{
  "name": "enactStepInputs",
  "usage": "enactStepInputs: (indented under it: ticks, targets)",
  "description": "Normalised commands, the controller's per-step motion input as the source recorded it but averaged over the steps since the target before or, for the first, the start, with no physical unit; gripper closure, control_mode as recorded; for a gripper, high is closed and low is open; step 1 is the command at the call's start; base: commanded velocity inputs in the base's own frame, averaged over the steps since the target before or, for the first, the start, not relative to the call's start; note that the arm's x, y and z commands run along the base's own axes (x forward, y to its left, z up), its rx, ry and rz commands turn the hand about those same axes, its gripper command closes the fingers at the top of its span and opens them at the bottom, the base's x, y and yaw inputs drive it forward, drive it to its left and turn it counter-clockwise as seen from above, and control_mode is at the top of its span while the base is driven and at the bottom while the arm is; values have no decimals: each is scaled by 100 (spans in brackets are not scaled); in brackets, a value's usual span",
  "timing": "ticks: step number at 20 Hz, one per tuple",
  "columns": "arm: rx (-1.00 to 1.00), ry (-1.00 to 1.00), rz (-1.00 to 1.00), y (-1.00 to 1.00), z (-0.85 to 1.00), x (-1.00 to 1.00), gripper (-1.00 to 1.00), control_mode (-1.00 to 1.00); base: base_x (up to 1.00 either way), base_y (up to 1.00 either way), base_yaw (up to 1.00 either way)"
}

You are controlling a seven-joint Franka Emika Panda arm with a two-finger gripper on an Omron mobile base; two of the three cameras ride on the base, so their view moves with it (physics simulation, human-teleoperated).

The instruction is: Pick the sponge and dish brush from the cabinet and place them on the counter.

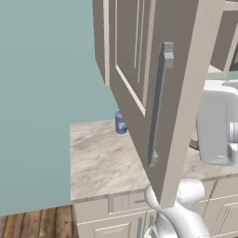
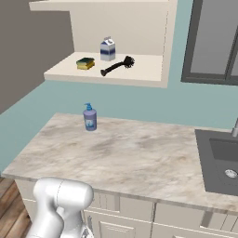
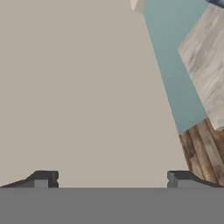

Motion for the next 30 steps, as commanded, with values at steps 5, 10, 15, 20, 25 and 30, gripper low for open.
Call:
enactStepInputs:
  ticks: [5, 10, 15, 20, 25, 30]
  targets:
    - [0, 0, -5, -69, 0, 1, -100, -100, 0, 0, 0]
    - [-2, 1, -8, -72, 0, 0, -100, -100, 0, 0, 0]
    - [-13, 6, -11, -58, 6, 0, -100, -100, 0, 0, 0]
    - [-24, 8, -12, -39, 1, 0, -100, -100, 0, 0, 0]
    - [-39, 5, -10, -21, 0, 9, -100, -100, 0, 0, 0]
    - [-43, 0, -8, -13, 0, 8, -100, -100, 0, 0, 0]
